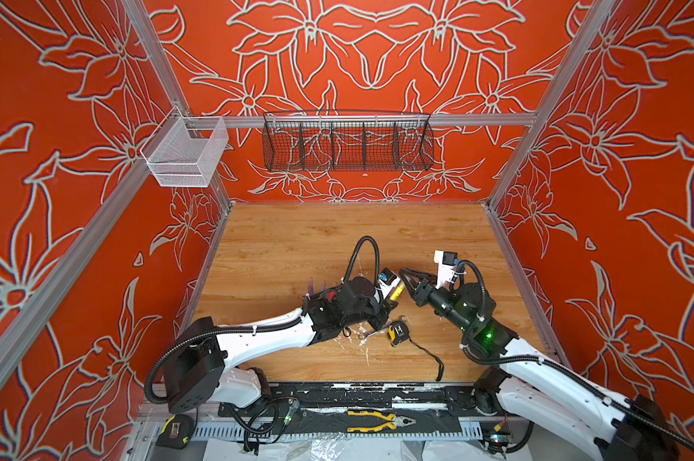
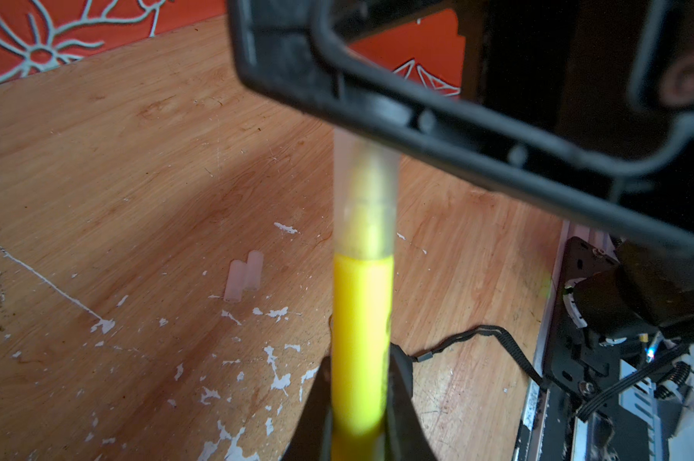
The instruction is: Insert the pens into the pen caps
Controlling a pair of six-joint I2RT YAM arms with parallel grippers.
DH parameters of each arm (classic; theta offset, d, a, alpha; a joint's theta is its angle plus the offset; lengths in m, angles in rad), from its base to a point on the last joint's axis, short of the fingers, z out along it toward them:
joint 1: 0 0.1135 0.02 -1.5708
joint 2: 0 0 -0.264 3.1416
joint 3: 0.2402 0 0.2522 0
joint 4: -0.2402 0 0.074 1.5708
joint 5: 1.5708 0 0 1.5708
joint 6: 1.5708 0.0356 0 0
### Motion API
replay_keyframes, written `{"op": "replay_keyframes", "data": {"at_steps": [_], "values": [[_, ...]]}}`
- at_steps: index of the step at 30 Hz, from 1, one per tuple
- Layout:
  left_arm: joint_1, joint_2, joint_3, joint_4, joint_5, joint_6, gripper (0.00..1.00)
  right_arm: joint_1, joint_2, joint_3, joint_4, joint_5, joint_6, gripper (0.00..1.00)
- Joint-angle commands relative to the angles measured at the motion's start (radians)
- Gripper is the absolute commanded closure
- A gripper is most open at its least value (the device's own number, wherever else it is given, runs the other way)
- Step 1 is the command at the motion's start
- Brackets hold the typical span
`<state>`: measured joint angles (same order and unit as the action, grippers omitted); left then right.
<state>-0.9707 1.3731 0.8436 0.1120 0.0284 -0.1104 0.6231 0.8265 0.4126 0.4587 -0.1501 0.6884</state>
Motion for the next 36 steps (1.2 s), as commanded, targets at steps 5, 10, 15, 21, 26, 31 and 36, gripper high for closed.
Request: {"op": "replay_keyframes", "data": {"at_steps": [5, 10, 15, 21, 26, 31, 36], "values": [[-0.01, 0.011, 0.028, -0.008, -0.036, 0.017, 1.0, -0.003, 0.028, 0.032, 0.039, -0.06, 0.003, 0.84], [-0.009, -0.01, 0.02, -0.002, -0.066, 0.014, 1.0, -0.003, 0.086, 0.031, 0.079, -0.089, 0.022, 0.9], [-0.008, -0.043, 0.001, 0.01, -0.125, -0.003, 1.0, -0.001, 0.132, 0.032, 0.11, -0.109, 0.036, 0.94], [0.035, -0.098, -0.031, 0.032, -0.153, -0.043, 1.0, 0.016, 0.184, 0.03, 0.148, -0.122, 0.035, 0.96], [0.067, -0.141, -0.053, 0.044, -0.19, -0.049, 1.0, 0.052, 0.25, 0.04, 0.193, -0.139, 0.043, 0.99], [0.097, -0.17, -0.06, 0.074, -0.24, -0.055, 1.0, 0.088, 0.308, 0.053, 0.214, -0.138, 0.045, 1.0], [0.124, -0.195, -0.003, 0.052, -0.276, -0.033, 1.0, 0.106, 0.345, 0.06, 0.229, -0.138, 0.048, 1.0]]}}
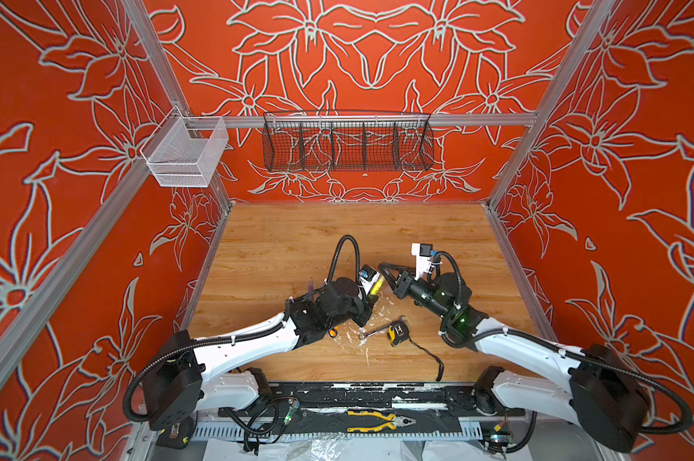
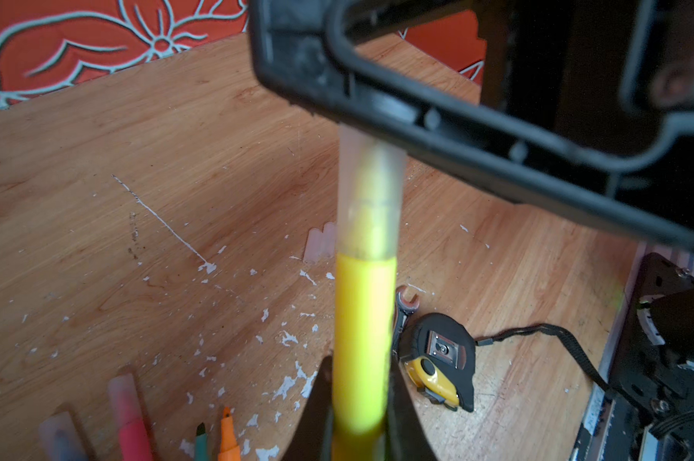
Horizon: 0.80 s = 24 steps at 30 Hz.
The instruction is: Insert the pens into the pen caps
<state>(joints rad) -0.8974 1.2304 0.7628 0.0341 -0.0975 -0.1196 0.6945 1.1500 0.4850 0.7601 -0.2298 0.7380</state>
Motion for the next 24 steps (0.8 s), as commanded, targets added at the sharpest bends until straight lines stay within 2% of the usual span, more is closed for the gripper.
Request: {"op": "replay_keyframes", "data": {"at_steps": [1, 7, 24], "values": [[0.056, -0.059, 0.089, 0.134, -0.156, -0.014, 1.0, 0.039, 0.026, -0.011, -0.069, -0.057, -0.002, 1.0], [0.086, -0.07, 0.182, 0.142, -0.171, 0.038, 1.0, 0.07, 0.035, -0.002, -0.075, -0.041, -0.019, 1.0], [0.109, 0.053, 0.437, 0.194, -0.174, 0.142, 1.0, 0.124, 0.085, 0.017, -0.077, -0.013, -0.036, 1.0]]}}
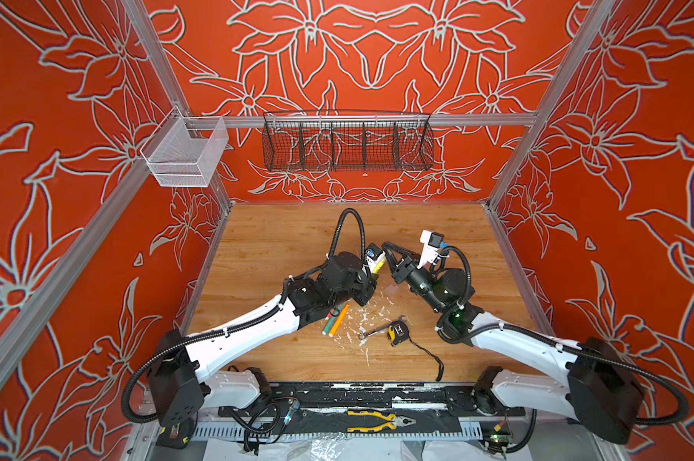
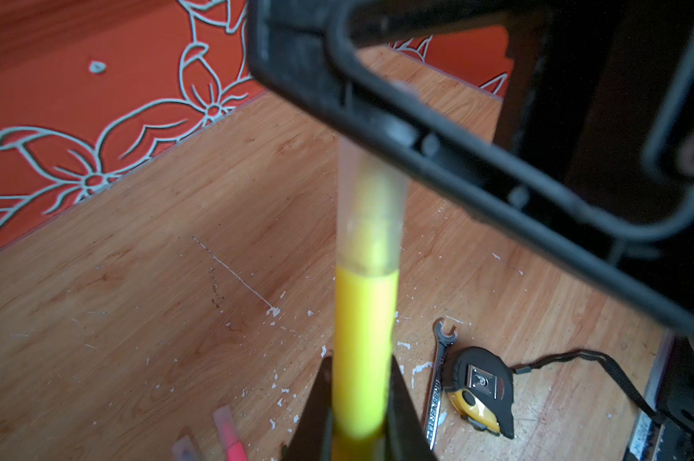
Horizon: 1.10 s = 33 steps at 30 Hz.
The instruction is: Insert the pens into the pen caps
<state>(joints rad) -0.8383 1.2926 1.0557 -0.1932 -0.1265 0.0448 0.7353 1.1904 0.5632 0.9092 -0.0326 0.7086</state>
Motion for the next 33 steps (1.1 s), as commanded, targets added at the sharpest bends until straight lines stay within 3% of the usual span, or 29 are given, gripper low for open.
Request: {"op": "replay_keyframes", "data": {"at_steps": [1, 8, 15, 18, 21, 25, 29, 33], "values": [[0.052, -0.001, 0.16, 0.428, -0.15, -0.018, 1.0, 0.087, 0.046, -0.062, -0.222, -0.21, -0.003, 1.0], [0.054, -0.003, 0.183, 0.423, -0.131, -0.038, 1.0, 0.091, 0.02, -0.06, -0.262, -0.162, 0.009, 0.98], [0.054, -0.236, -0.16, 0.432, -0.163, -0.213, 1.0, 0.072, -0.102, -0.058, -0.419, -0.027, -0.027, 0.65], [0.054, -0.378, -0.306, 0.355, -0.183, -0.303, 1.0, 0.046, -0.177, -0.036, -0.525, 0.018, -0.016, 0.49], [0.054, -0.477, -0.397, 0.204, -0.234, -0.367, 1.0, 0.041, -0.247, 0.02, -0.721, 0.085, -0.017, 0.39], [0.056, -0.557, -0.471, 0.022, -0.309, -0.433, 1.0, 0.041, -0.293, 0.024, -0.826, 0.197, -0.086, 0.38], [0.087, -0.581, -0.531, -0.089, -0.4, -0.509, 1.0, 0.038, -0.298, -0.073, -0.754, 0.335, -0.148, 0.34], [0.245, -0.542, -0.572, -0.147, -0.294, -0.605, 1.0, 0.013, -0.279, -0.03, -0.833, 0.327, -0.144, 0.33]]}}
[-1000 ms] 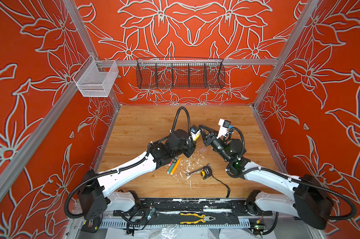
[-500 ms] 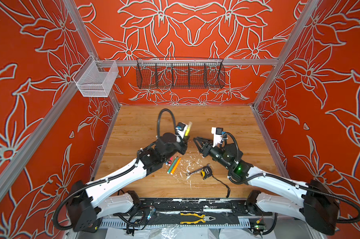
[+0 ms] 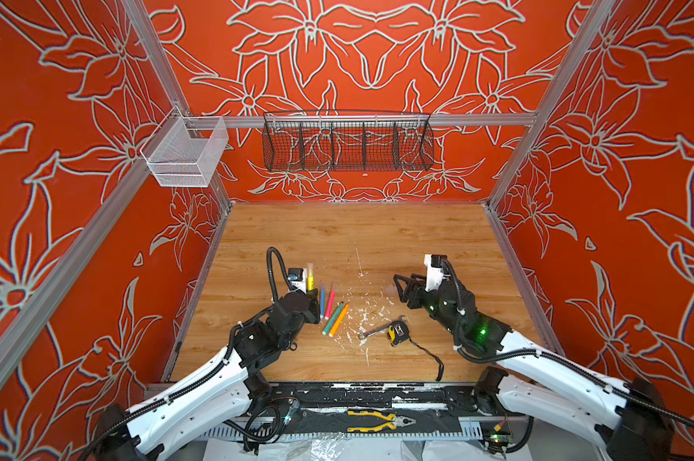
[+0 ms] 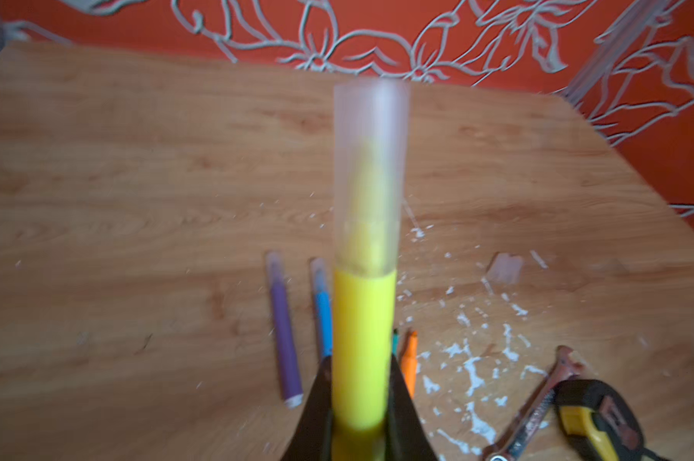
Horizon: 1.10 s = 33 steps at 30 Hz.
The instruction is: Insert the pens into the pen caps
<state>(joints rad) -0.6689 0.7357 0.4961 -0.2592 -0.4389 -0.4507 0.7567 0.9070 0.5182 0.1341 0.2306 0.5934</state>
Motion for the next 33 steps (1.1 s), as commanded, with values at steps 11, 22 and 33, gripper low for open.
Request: {"op": "replay_keyframes", "data": {"at_steps": [11, 22, 33], "values": [[0.254, 0.325, -0.003, -0.019, 0.223, -0.236, 1.0, -0.02, 0.124, 0.079, -0.132, 0.048, 0.009, 0.34], [0.291, 0.537, 0.055, 0.051, 0.253, -0.214, 1.0, -0.052, 0.189, 0.117, -0.167, 0.005, 0.032, 0.35], [0.298, 0.621, 0.1, 0.036, 0.275, -0.206, 1.0, -0.087, 0.143, 0.103, -0.185, -0.013, 0.049, 0.36]]}}
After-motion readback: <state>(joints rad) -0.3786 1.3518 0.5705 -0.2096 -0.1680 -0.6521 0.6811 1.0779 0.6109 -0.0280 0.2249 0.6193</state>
